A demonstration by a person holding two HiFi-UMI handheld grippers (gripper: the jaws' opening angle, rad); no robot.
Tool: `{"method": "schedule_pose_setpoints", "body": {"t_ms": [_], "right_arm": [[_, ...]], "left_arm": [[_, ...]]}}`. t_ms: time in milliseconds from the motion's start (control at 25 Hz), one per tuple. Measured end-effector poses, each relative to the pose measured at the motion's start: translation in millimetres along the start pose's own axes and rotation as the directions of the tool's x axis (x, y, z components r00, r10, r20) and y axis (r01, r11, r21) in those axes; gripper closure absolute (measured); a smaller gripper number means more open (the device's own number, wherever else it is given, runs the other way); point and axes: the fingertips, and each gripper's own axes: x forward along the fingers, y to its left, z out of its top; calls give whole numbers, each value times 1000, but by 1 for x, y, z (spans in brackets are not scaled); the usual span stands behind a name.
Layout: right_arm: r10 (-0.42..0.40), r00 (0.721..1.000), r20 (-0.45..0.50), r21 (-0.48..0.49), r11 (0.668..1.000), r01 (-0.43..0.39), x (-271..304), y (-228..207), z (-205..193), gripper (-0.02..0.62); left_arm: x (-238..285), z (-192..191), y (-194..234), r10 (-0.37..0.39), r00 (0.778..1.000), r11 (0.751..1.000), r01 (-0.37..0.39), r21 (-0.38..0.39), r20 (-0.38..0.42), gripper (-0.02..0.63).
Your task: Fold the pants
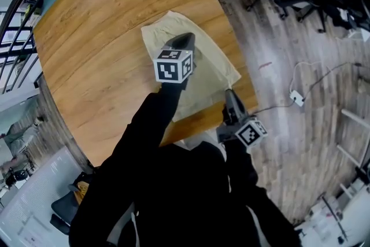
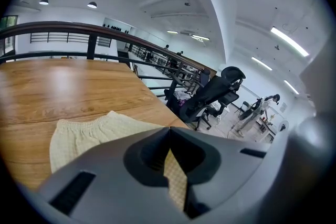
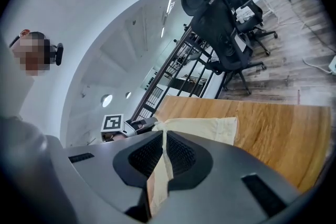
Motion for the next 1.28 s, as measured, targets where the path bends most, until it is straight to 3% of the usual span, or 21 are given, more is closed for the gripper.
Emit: {"method": "schedule_pose_setpoints", "body": {"t_ms": [320, 640, 800, 920, 1000, 1160, 1280], "right_arm": [[-39, 999, -10, 26, 999, 39, 13, -30, 9, 575], [-143, 990, -11, 21, 989, 143, 21, -62, 10, 575], [-252, 968, -11, 21, 967, 252, 19, -86, 10, 572], [-327, 945, -12, 22, 945, 327, 14, -103, 7, 493], [-360, 933, -17, -13, 933, 360, 10, -109, 5, 454], [-388, 921, -7, -105, 917, 385, 5, -112, 0, 442], [-370, 929, -5, -133, 921, 366, 9, -101, 5, 440]], "left_arm": [[23, -6, 4, 24, 1000, 1000, -25, -7, -12, 600], [39, -17, 5, 39, 999, 999, -39, -5, -22, 599], [48, -20, 5, 40, 999, 999, -40, -2, -23, 598], [50, -23, 1, 32, 999, 1000, -31, 2, -27, 584], [48, -23, -2, 21, 1000, 1000, -21, 3, -16, 506], [41, -21, -8, 14, 1000, 1000, -14, 20, 5, 486], [32, -19, -10, 16, 1000, 1000, -16, 19, 13, 485]]}}
